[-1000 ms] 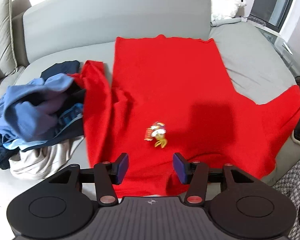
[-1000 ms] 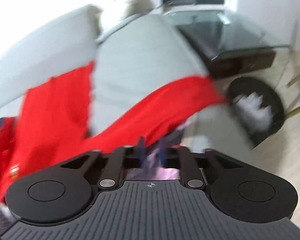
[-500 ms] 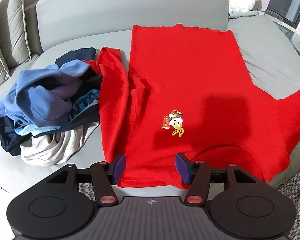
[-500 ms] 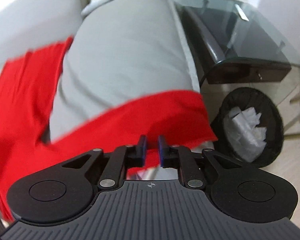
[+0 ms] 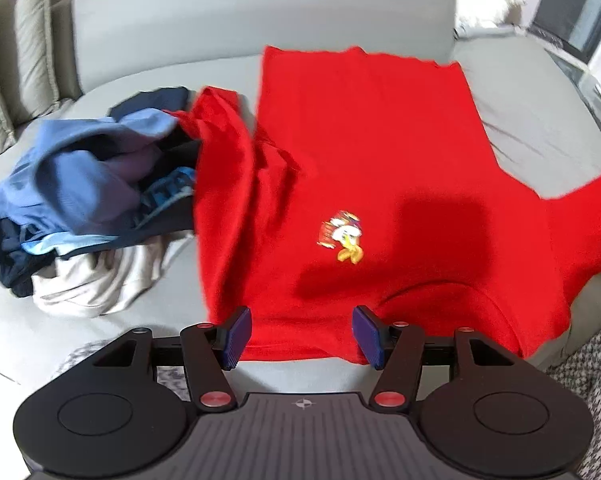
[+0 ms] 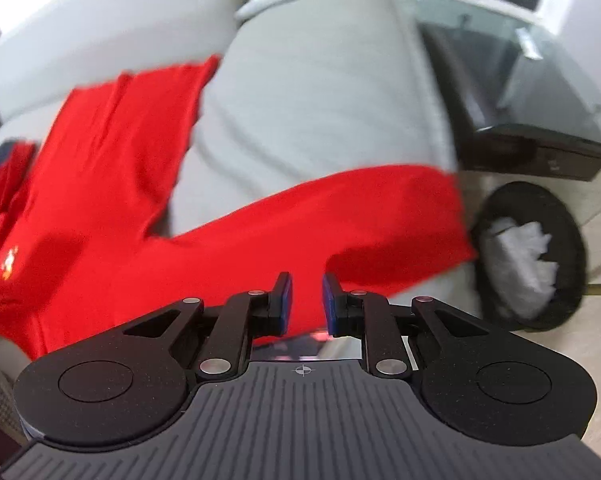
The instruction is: Fold clothes
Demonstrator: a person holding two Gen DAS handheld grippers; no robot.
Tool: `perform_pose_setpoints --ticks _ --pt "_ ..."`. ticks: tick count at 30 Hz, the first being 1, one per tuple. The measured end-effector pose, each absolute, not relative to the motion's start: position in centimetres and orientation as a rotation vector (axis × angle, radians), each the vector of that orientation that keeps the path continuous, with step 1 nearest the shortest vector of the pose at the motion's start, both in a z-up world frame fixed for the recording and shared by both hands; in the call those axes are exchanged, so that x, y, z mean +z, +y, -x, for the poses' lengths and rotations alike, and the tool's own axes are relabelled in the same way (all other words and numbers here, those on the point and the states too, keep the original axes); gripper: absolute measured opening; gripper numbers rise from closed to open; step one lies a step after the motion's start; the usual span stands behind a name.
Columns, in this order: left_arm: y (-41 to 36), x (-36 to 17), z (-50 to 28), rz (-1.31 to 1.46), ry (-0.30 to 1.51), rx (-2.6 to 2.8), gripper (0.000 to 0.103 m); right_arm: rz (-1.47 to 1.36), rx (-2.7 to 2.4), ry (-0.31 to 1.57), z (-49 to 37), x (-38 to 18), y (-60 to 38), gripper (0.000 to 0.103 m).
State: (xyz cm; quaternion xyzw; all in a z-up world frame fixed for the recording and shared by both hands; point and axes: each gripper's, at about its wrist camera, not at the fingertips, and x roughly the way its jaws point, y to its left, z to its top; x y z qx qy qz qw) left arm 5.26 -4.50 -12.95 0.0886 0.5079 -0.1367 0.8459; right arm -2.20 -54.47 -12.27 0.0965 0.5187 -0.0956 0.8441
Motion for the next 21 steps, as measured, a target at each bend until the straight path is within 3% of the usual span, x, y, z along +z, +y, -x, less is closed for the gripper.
perform_pose_setpoints --ticks 15,18,21 --pt "3.7 -8.4 -11.3 -0.032 0.820 -0.246 0.053 0.024 0.344 0.931 -8.5 -8.4 -24.9 0.033" --pt "2.1 -10.2 -14.5 -0.114 0.763 -0.301 0.053 -0.024 0.352 0.954 -9.9 -9.2 -23.0 0.034" --pt "0.5 -16.3 -19.2 -0.386 0.825 -0.204 0.046 -0.071 0.356 0.990 -11.1 -10.4 -21.7 0.034"
